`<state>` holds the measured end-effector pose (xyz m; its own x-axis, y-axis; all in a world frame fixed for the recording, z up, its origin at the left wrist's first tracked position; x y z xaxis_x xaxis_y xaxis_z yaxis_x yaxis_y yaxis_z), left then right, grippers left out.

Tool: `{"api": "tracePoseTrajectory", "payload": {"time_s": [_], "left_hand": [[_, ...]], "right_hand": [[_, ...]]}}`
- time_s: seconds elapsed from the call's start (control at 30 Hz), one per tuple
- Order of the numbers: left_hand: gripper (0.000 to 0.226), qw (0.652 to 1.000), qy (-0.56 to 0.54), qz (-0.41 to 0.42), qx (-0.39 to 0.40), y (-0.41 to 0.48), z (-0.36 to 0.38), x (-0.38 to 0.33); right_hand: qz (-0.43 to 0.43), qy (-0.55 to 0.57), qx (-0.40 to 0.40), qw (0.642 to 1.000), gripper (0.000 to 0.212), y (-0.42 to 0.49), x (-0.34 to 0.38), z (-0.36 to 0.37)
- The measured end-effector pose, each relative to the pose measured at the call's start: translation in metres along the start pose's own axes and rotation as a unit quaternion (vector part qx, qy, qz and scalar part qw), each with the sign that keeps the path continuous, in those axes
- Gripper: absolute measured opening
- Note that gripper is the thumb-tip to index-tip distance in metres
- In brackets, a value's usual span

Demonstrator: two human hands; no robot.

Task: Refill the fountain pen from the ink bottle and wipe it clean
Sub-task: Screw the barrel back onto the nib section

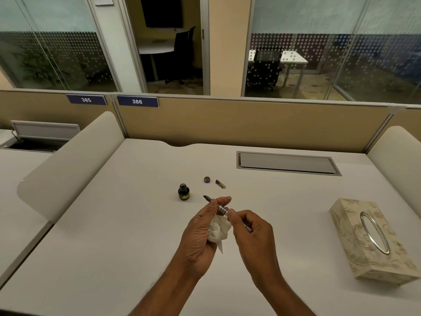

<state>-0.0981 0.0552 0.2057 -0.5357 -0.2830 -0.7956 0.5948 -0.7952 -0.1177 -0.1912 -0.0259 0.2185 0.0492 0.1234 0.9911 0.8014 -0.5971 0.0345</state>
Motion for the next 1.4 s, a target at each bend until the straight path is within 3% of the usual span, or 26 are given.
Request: {"api": "tracePoseTrajectory", "payload": {"time_s": [0.1,0.23,0.33,0.5,0.53,0.6,0.7,0.77,0.87,0.9,0.97,1.03,1.07,1.13,1.2,1.4], "left_hand": [[0.04,1.0,-0.02,-0.006,-0.002,0.003,-0.003,0.002],[0.042,1.0,-0.021,-0.005,-0.001,0.006,-0.007,0.005],[0.041,0.998,-0.061,-0.016,0.007,0.009,-0.009,0.004],[0.04,0.997,-0.074,-0.02,0.014,0.011,-0.01,0.004],[0.039,0.997,-0.069,-0.017,0.011,0.011,-0.01,0.004],[0.035,0.997,-0.074,-0.015,0.006,0.012,-0.012,0.004],[0.035,0.995,-0.093,-0.024,0.004,0.012,-0.012,0.004],[0.034,0.996,-0.089,-0.017,-0.006,0.011,-0.011,0.004],[0.033,0.996,-0.084,-0.013,-0.01,0.008,-0.01,0.0],[0.031,0.996,-0.088,-0.015,-0.011,0.008,-0.01,-0.001],[0.028,0.994,-0.107,-0.024,-0.01,0.007,-0.009,-0.002],[0.028,0.993,-0.117,-0.029,-0.02,0.007,-0.009,-0.002],[0.028,0.992,-0.119,-0.028,-0.027,0.007,-0.01,-0.002],[0.027,0.992,-0.115,-0.023,-0.04,0.007,-0.011,-0.001],[0.024,0.994,-0.099,-0.017,-0.051,0.007,-0.011,-0.002],[0.019,0.994,-0.091,-0.01,-0.06,0.007,-0.009,-0.002]], "right_hand": [[-0.007,-0.016,-0.002,1.0,0.005,0.001,0.0,-0.001],[-0.013,-0.025,-0.007,1.0,0.021,0.002,0.001,0.0],[-0.006,-0.024,-0.004,1.0,0.007,0.002,0.0,-0.001],[0.011,-0.019,-0.005,1.0,0.023,0.005,0.0,-0.003],[0.01,-0.022,-0.003,1.0,0.019,0.005,0.0,-0.003],[-0.008,-0.053,0.001,0.999,0.006,0.004,0.001,-0.004],[-0.037,-0.125,0.0,0.991,0.011,0.001,0.001,-0.001],[0.02,-0.067,0.009,0.998,0.017,0.003,0.001,-0.002],[0.126,0.105,0.061,0.985,0.025,0.006,0.003,-0.003],[0.116,0.088,0.067,0.987,0.021,0.005,0.004,-0.003],[0.032,-0.065,0.044,0.996,0.01,0.0,0.002,-0.002],[-0.044,-0.21,0.02,0.977,0.01,-0.003,-0.001,0.0],[-0.047,-0.225,0.015,0.973,0.012,-0.004,-0.002,0.002],[0.03,-0.1,0.03,0.994,0.018,-0.001,-0.002,0.002],[0.145,0.099,0.067,0.982,0.021,0.003,0.0,0.0],[0.247,0.219,0.096,0.939,0.024,0.006,0.001,-0.001]]}}
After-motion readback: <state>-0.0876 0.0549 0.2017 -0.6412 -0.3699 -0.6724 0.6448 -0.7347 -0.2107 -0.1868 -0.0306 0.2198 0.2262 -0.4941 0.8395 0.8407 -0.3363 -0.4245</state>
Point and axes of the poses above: each hand's wrist, its own y-axis towards the middle knuckle, its own z-axis out of the palm, x = y × z, the point moved 1 cm from there along y, towards the middle knuckle, and after that the axes turned 12 degrees about x, right-handed, at the moved point
